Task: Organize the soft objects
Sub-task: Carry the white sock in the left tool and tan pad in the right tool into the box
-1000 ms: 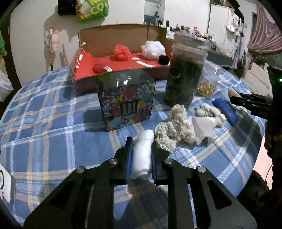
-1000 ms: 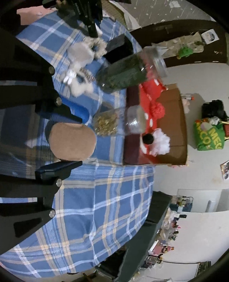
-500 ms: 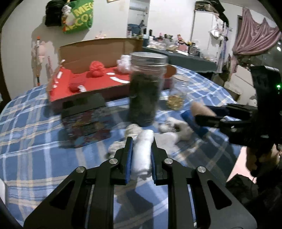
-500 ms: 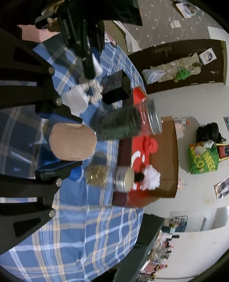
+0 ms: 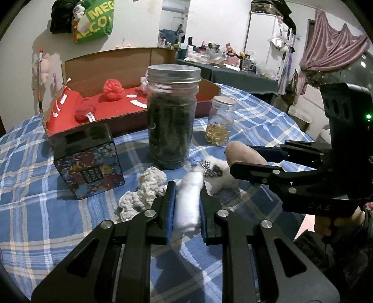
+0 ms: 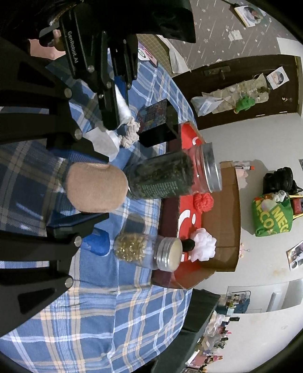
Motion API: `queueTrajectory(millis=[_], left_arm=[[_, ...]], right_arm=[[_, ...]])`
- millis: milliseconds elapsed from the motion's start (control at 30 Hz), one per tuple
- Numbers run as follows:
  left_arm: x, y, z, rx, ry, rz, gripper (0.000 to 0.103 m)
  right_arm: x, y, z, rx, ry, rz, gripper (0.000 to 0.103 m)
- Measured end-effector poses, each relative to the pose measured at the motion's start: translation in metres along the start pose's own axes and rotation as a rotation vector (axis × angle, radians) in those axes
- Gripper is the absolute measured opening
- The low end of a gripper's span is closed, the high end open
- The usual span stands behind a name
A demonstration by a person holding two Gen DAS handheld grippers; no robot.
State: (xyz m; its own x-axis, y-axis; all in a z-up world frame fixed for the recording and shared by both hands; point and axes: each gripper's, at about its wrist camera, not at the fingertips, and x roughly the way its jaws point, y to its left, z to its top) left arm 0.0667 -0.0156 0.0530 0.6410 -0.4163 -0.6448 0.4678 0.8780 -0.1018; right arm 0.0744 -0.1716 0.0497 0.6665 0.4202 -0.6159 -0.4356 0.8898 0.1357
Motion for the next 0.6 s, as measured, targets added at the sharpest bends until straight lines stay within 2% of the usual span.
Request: queueTrajectory(millis=[233, 600], left_arm=[[-0.01, 0.013, 0.0, -0.02, -0.01, 0.037, 0.016], [-0.024, 0.052, -0.007, -0.086, 0.005, 0.125, 0.016]], right_arm=[[-0.005, -0.009, 0.0, 0.012, -0.004, -0.028, 0.042], [-0.011, -0.038, 0.0, 0.051, 0.01, -0.103, 0.043]])
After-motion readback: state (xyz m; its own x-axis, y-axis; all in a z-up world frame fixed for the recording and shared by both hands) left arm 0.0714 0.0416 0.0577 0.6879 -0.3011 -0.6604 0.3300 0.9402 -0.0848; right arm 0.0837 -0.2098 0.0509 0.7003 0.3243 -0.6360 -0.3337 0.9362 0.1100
